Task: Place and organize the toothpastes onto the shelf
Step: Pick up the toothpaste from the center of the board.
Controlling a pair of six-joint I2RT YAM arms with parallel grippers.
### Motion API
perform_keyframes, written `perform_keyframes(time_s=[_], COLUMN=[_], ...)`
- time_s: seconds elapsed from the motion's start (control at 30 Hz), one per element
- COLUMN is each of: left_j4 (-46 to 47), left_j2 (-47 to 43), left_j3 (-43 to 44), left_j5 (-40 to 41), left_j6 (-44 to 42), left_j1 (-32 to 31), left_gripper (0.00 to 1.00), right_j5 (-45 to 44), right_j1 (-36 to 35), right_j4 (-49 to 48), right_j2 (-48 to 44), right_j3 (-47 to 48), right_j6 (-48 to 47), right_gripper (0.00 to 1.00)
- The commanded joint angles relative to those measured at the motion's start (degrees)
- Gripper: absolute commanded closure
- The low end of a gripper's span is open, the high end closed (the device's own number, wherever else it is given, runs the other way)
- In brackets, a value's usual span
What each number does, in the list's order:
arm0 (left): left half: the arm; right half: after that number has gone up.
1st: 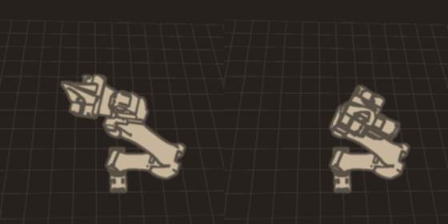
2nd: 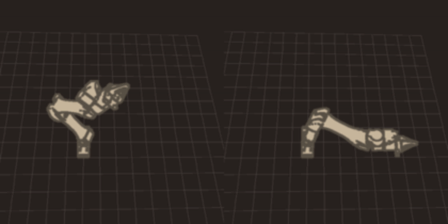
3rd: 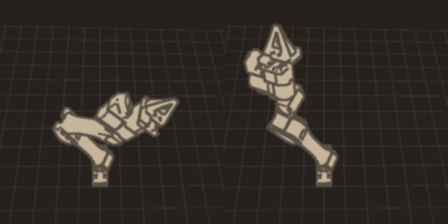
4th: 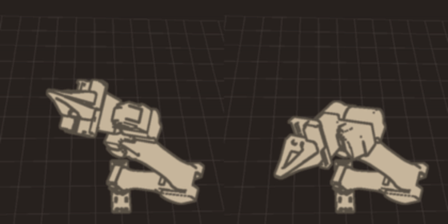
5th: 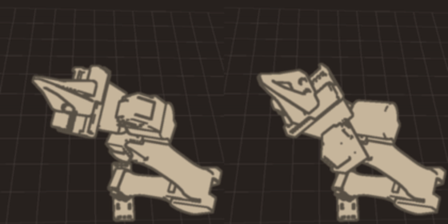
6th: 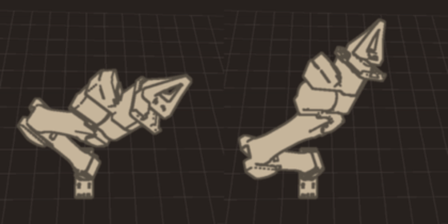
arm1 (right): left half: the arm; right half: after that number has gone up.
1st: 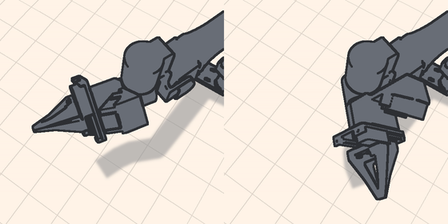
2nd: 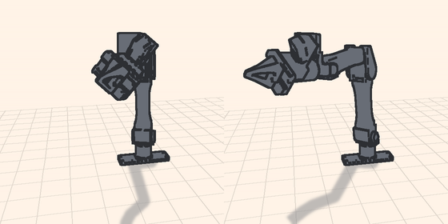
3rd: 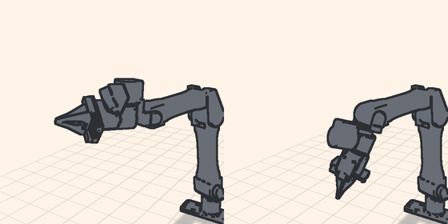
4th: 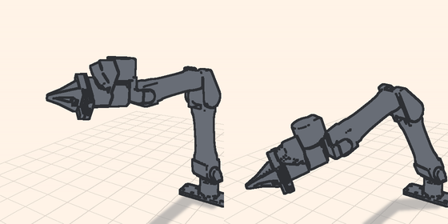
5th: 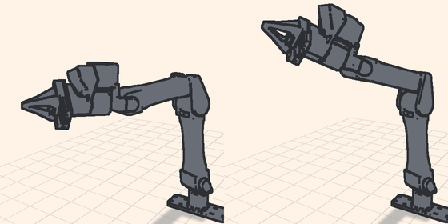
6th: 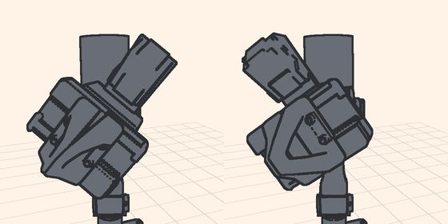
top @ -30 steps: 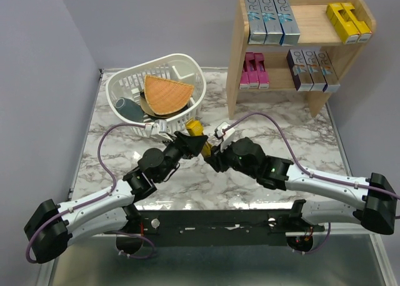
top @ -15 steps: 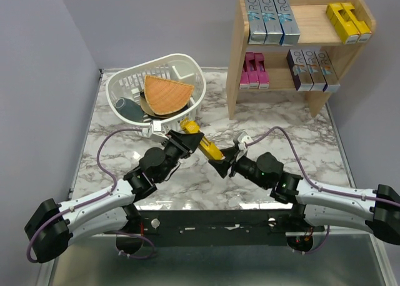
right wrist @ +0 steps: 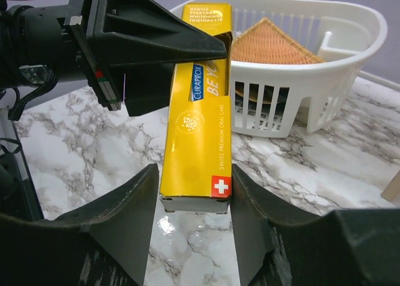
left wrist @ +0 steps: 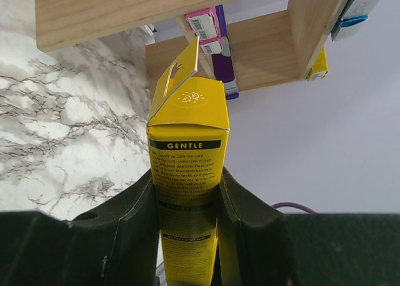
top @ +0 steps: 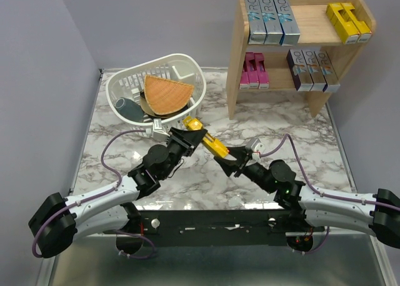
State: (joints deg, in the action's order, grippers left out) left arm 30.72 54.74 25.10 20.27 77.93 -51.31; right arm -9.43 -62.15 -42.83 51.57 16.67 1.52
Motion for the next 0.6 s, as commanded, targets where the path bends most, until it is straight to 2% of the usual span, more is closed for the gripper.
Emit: perform_keyframes(time_s=[0.0,0.17,0.23,0.27,0.3,0.37,0.4,0.47,0.5,0.57], left_j4=[5.5,6.3,6.1,6.0,5.9,4.7,4.0,1.2,-0.2,-6.9], left_j2=[2.3,3.4,3.0,2.7,2.2,1.4,0.2,-1.5,-3.6,-6.1], left_j3=[1.9,2.4,2.1,2.1,2.0,1.9,1.9,2.5,2.8,5.2], left_j5=[-3.0,-4.5,-4.5,-4.3,-4.3,-4.4,-4.5,-4.8,-4.8,-3.2], left_j6=[3.5,3.7,3.5,3.1,2.8,1.4,0.7,-1.8,-6.0,-10.6], left_j1=[0.2,0.1,0.2,0.3,0.6,1.1,1.8,2.8,3.4,4.5], left_gripper=[0.72,0.72,0.65,0.61,0.48,0.33,0.21,0.10,0.02,0.01], right_j5=[0.8,0.3,-0.2,-0.2,-0.8,-1.2,-2.1,-3.4,-4.7,-6.6], right_j1=[-0.1,-0.1,-0.1,0.0,-0.1,-0.1,0.0,-0.1,-0.1,-0.1], right_j4=[-6.0,-6.0,-4.5,-3.8,-3.0,0.9,2.3,7.5,9.4,15.6], right_j2=[-0.2,-0.4,-1.5,-2.0,-2.6,-4.6,-5.3,-7.4,-8.1,-8.8], right_j3=[-0.6,-0.1,0.3,0.6,1.1,2.2,2.8,5.4,6.6,10.9], right_j6=[-2.9,-3.6,-4.0,-4.1,-4.3,-4.3,-4.6,-4.9,-5.6,-5.9], right_gripper=[0.45,0.54,0.59,0.60,0.61,0.64,0.65,0.69,0.70,0.70])
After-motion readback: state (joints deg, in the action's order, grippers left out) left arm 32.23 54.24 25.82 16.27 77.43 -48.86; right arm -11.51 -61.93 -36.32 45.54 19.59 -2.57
